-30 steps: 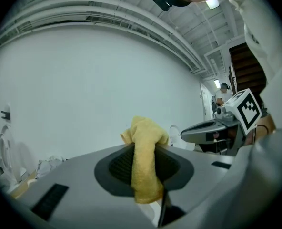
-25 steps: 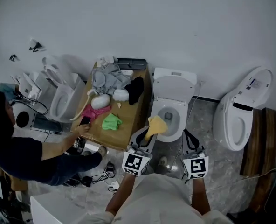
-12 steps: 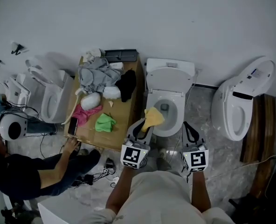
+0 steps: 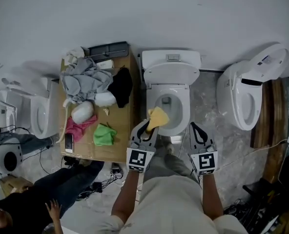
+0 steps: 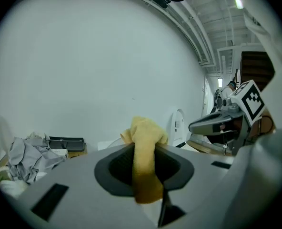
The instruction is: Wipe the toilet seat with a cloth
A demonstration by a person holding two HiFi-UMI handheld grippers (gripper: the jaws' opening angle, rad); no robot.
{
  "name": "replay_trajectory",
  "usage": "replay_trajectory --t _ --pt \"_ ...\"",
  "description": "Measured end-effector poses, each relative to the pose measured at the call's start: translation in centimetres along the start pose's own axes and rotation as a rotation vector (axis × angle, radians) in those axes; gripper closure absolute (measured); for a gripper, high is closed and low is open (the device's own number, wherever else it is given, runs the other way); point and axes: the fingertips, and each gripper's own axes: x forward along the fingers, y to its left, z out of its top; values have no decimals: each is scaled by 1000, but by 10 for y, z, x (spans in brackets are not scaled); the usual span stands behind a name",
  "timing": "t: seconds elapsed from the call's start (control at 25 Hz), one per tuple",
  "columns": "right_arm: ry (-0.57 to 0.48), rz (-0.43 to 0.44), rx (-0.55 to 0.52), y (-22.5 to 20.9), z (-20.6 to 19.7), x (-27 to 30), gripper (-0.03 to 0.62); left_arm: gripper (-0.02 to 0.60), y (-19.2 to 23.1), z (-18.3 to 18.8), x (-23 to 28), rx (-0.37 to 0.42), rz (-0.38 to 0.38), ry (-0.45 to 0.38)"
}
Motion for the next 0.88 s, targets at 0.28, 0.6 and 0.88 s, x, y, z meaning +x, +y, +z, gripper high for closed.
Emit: replay_trajectory --t 0.28,0.6,0.88 --pt "55 -3 14 8 -24 41 586 479 24 -30 26 -35 -22 34" --pt "110 11 24 2 -64 82 586 479 46 -76 55 -93 19 73" --pt "162 79 42 6 -115 118 586 479 57 -131 82 -97 61 113"
